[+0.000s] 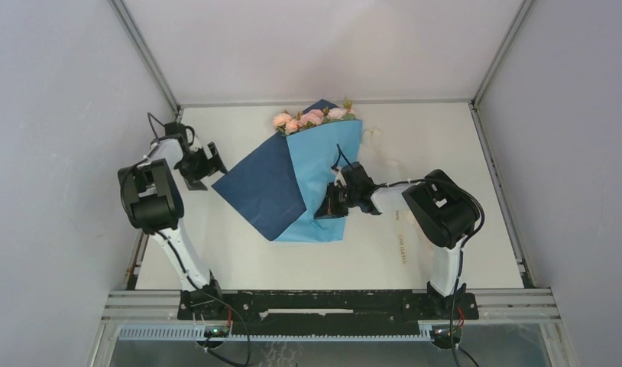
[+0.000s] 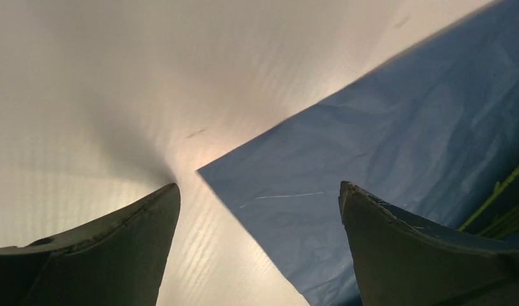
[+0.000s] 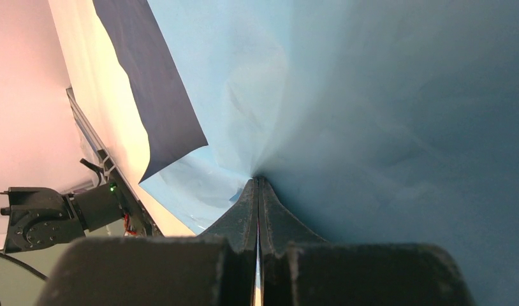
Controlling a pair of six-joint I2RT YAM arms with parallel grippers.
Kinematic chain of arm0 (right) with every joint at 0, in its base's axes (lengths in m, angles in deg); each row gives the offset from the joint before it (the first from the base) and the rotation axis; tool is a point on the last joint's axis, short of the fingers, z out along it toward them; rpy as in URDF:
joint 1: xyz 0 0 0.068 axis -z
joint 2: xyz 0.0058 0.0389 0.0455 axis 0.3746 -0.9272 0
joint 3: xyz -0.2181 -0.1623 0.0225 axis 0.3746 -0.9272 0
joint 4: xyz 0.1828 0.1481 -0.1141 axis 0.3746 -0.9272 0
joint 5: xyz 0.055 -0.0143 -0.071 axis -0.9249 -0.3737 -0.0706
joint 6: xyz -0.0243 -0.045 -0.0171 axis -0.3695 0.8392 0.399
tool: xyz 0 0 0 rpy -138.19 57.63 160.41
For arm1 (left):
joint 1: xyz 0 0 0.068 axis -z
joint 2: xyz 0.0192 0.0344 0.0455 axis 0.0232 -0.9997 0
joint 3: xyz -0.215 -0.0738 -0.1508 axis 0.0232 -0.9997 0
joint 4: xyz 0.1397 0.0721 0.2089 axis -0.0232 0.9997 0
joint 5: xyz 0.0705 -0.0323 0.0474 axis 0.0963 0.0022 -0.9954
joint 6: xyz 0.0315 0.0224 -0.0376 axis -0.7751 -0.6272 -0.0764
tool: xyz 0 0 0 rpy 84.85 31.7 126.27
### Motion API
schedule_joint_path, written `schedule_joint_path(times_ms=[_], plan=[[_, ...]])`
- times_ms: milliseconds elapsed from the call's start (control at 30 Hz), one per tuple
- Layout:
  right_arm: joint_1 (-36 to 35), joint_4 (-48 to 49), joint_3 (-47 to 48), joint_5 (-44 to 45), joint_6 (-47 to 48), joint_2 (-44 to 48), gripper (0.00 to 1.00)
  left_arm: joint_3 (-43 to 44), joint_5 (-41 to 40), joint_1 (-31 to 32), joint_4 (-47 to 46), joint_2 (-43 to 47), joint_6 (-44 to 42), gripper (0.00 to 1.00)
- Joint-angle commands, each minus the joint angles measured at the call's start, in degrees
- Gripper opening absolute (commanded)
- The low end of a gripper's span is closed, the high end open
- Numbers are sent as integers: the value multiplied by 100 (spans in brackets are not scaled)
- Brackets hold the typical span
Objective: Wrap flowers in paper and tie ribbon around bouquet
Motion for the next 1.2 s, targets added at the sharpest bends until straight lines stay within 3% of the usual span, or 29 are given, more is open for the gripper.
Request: schedule_joint_path(times_ms=[0, 167, 233, 367, 533, 600, 700, 800, 833, 1000, 1167], plan=[[111, 0, -46, 229, 169, -10, 0, 297, 483, 381, 326, -528, -84, 98], [195, -28, -42, 216, 204, 10, 0, 586, 611, 521, 416, -629, -195, 99], [204, -4, -46, 208, 183, -32, 0, 456, 1006, 546, 235, -482, -254, 93], [191, 80, -47, 161, 125, -109, 0, 617, 1570, 933, 511, -549, -418, 92], [161, 60, -43, 203, 127, -84, 0, 225, 2266, 1228, 335, -160, -434, 89], [157, 95, -42, 196, 108, -103, 0, 61, 2299, 1267, 249, 87, -551, 78], [140, 121, -42, 187, 89, -163, 0, -93, 2280, 1284, 212, 286, -725, 37], [131, 84, -50, 220, 62, -201, 0, -126, 2328, 1289, 241, 414, -786, 5], [125, 63, -50, 231, 62, -210, 0, -117, 2362, 1299, 276, 465, -787, 1], [139, -18, -50, 209, 50, -233, 0, 48, 2654, 1485, 559, 947, -878, 0], [174, -72, -88, 181, 0, -205, 0, 400, 3047, 2282, 638, 1489, -681, 0]])
